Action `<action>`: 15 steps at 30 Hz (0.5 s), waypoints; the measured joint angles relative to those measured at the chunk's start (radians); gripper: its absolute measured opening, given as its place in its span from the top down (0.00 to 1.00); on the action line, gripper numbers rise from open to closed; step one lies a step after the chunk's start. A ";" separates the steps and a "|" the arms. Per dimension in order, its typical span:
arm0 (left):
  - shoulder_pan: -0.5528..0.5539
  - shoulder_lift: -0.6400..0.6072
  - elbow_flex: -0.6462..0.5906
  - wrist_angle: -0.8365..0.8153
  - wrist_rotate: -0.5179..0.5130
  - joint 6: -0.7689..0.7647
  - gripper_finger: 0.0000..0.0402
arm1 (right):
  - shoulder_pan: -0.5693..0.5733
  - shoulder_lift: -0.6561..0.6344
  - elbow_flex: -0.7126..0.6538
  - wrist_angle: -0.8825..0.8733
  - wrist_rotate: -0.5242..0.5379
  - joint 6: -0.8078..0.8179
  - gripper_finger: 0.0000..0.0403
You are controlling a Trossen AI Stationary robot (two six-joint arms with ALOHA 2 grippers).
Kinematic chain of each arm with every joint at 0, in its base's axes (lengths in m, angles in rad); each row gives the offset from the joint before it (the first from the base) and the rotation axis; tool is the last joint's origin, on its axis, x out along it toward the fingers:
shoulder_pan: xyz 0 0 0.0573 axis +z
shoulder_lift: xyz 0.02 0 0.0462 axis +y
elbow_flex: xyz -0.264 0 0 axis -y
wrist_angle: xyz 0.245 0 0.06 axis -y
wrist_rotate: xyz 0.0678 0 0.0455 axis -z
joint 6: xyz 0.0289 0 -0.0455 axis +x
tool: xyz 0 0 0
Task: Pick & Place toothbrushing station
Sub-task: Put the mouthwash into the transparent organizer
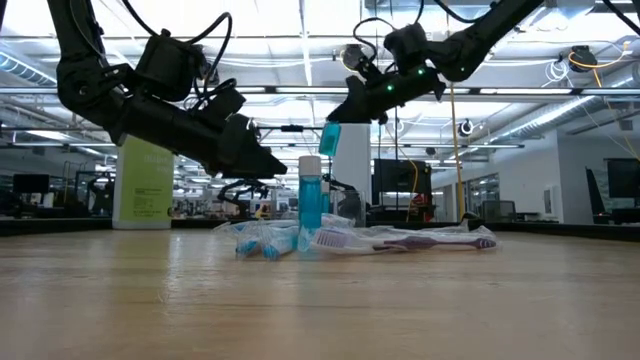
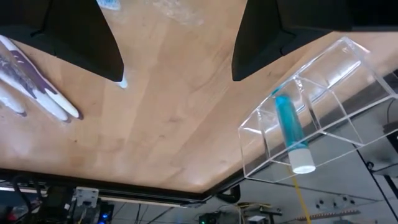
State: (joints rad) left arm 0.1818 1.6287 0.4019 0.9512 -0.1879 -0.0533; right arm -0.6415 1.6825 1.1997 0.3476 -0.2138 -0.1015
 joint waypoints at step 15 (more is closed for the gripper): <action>0.000 0.000 0.000 -0.007 -0.032 -0.030 0.25 | 0.017 0.132 0.146 -0.101 -0.052 -0.016 0.77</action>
State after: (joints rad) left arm 0.1818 1.6287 0.4015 0.9438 -0.2195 -0.0835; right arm -0.6243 1.8143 1.3457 0.2463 -0.2657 -0.1176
